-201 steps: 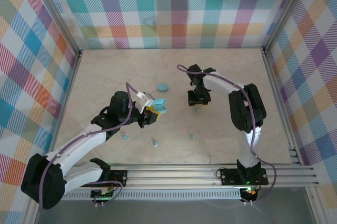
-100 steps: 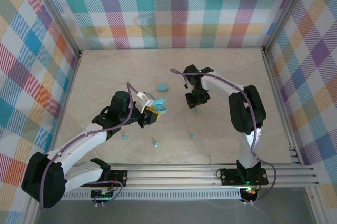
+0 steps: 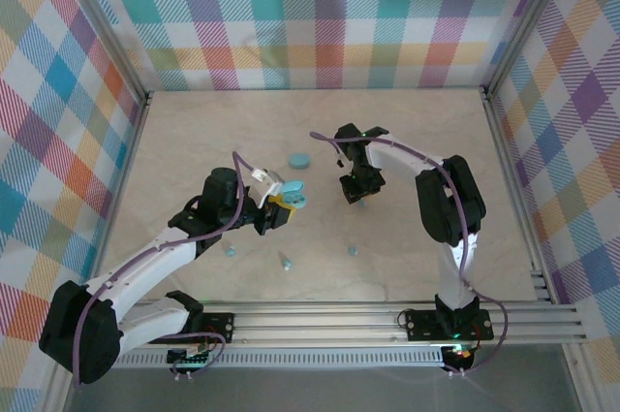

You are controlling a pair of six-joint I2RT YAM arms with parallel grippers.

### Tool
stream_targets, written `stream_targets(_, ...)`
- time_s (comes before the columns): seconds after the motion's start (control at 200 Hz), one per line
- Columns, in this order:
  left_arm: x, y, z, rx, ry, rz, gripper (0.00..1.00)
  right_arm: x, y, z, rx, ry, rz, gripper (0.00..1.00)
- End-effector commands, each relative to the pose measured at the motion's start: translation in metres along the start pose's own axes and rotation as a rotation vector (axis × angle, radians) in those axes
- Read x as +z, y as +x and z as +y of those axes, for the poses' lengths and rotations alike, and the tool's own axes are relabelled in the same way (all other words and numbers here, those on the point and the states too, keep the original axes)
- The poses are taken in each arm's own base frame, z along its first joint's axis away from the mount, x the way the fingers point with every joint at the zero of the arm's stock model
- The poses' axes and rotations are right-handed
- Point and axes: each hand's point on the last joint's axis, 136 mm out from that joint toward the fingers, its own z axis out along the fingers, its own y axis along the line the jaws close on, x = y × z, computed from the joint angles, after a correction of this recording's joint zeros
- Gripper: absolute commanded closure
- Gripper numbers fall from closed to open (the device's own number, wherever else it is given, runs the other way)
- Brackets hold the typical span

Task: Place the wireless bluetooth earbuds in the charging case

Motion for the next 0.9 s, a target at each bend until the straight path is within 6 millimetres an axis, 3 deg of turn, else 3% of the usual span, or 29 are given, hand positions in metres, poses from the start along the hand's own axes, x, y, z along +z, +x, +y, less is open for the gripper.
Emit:
stream_targets(0.0,-0.004,-0.010,0.000,0.003,-0.002,-0.034,0.88,0.009,0.005,-0.002,-0.022,0.020,0.031,0.62)
stream_targets(0.49,-0.014,-0.011,-0.002,0.020,-0.021,-0.039,0.88,0.026,0.012,0.005,-0.025,-0.002,0.084,0.75)
stream_targets(0.63,-0.015,-0.013,-0.004,0.022,-0.017,-0.046,0.88,0.015,0.009,0.009,-0.011,-0.029,0.048,0.84)
stream_targets(0.895,-0.019,-0.017,-0.007,0.033,-0.008,-0.063,0.88,-0.017,0.013,0.028,0.079,-0.185,-0.043,0.88)
